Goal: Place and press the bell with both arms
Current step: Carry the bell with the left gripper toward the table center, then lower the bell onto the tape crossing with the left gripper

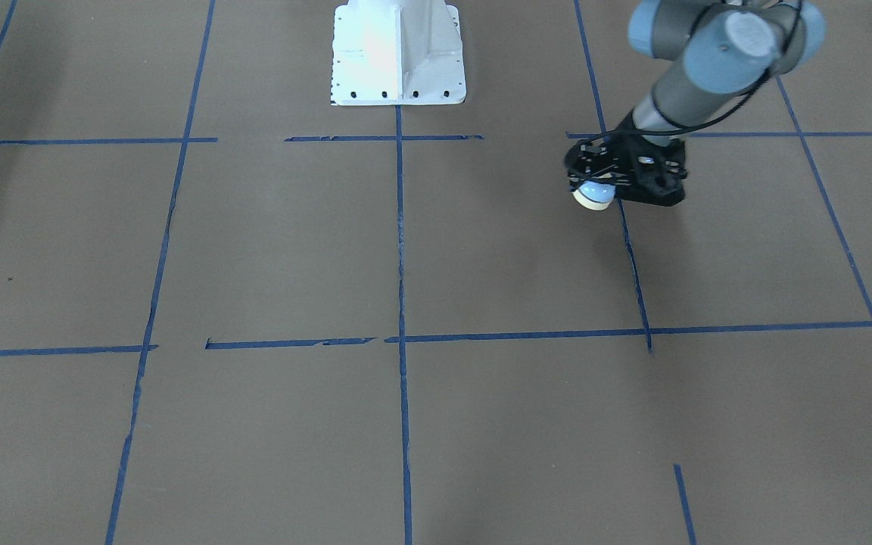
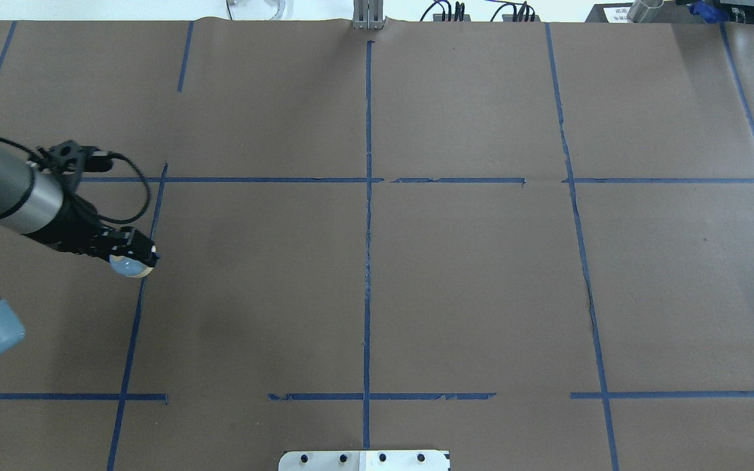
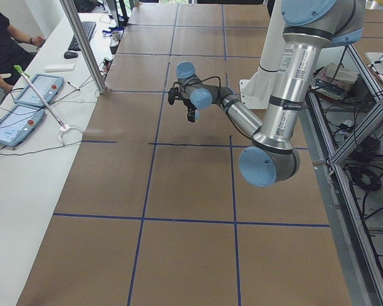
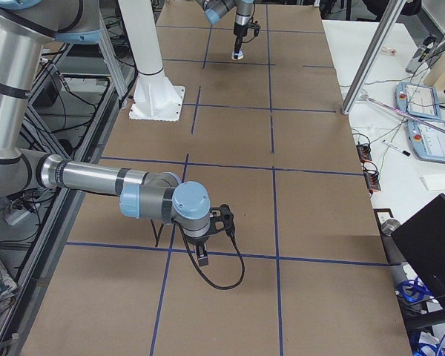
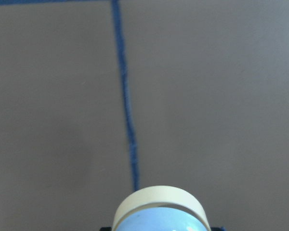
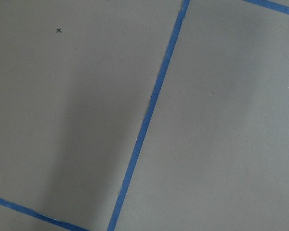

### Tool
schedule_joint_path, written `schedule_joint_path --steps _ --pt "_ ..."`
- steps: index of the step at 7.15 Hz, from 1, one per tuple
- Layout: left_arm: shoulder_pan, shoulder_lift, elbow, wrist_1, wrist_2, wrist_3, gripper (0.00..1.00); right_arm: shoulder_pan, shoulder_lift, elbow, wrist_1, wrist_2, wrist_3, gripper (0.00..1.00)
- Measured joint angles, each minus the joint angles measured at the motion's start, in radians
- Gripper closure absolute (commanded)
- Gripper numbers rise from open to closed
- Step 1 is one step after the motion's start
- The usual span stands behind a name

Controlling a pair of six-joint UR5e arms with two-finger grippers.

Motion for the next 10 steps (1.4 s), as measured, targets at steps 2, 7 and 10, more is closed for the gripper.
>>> schedule_joint_path --steps 2,7,10 --pt "0.061 -0.261 0.187 0.120 0.058 -0.111 0.98 0.000 0.001 0.000 -0.001 0.000 0.000 0.00" --pt "0.088 -0.636 0.720 -0.014 0.075 -0.244 0.96 0.000 0.001 0.000 -0.001 0.001 0.002 0.00" --pt "0.089 -0.665 0.800 -0.074 0.075 -0.245 0.88 0.000 0.001 0.001 -0.001 0.002 0.002 0.00"
